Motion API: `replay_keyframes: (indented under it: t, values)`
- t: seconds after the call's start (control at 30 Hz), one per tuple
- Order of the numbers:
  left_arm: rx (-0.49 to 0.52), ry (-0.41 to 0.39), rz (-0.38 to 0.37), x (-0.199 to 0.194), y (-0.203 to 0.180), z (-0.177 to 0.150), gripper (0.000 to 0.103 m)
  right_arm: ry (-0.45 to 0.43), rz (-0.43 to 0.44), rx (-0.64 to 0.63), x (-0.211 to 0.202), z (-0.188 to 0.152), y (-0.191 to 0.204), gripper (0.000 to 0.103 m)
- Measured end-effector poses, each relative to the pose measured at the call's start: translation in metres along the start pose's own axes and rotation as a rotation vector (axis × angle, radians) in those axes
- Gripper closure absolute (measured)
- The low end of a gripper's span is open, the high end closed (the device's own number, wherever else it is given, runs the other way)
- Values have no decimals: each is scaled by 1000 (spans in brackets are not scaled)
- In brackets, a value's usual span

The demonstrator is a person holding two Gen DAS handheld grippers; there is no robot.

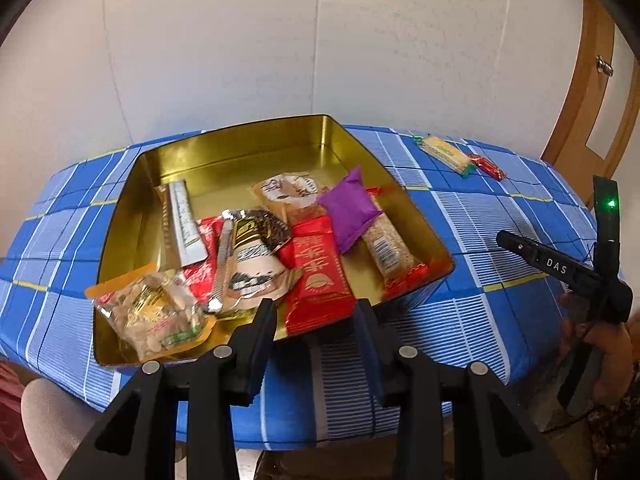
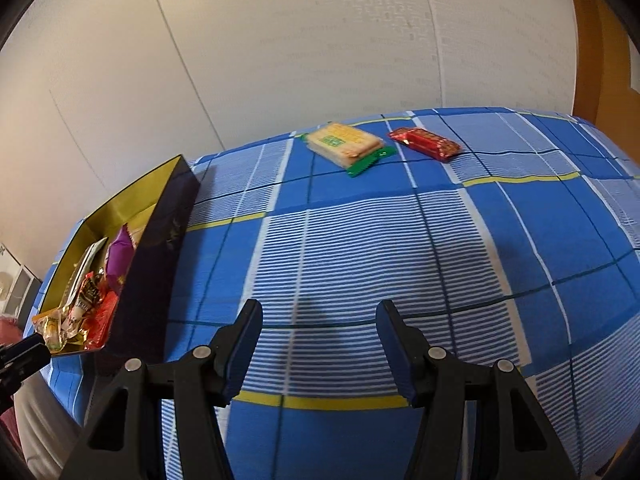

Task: Organize snacks
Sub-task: 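Withdraw both grippers from the tray toward the cracker packet and red candy, then grasp the yellow WEIDAN cracker packet with the left gripper while the right grasps the red candy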

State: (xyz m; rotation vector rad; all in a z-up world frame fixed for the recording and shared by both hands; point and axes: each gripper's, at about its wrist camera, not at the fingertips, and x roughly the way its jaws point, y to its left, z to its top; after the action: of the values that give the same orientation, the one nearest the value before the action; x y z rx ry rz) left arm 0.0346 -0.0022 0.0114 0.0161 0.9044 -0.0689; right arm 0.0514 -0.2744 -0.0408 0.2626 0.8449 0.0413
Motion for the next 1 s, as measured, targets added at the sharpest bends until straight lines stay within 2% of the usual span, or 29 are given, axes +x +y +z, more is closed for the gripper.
replay_keyframes:
  t: [0.37,0.63,0.77,0.83,0.87,0.9,1.0]
  values:
    - [43,-3,-42,6,-35,30,63,-68,-117,-26,-4,20,-23,41]
    - [48,-23,-118,17,-83,89,63,-115,-164,18,-6,22,-42,41]
    - [-7,34,-181,48,-106,125,61,-119,-185,58,-8,22,-50,41]
    - [-52,69,-216,70,-118,142,51,-125,-184,89,-10,22,-57,41]
    - [-67,84,-218,80,-123,147,39,-126,-187,101,-10,21,-60,41]
    - [-81,95,-201,92,-129,153,32,-126,-190,118,-11,21,-63,41]
    - [-86,126,-164,123,-150,167,32,-139,-214,165,-14,21,-74,41]
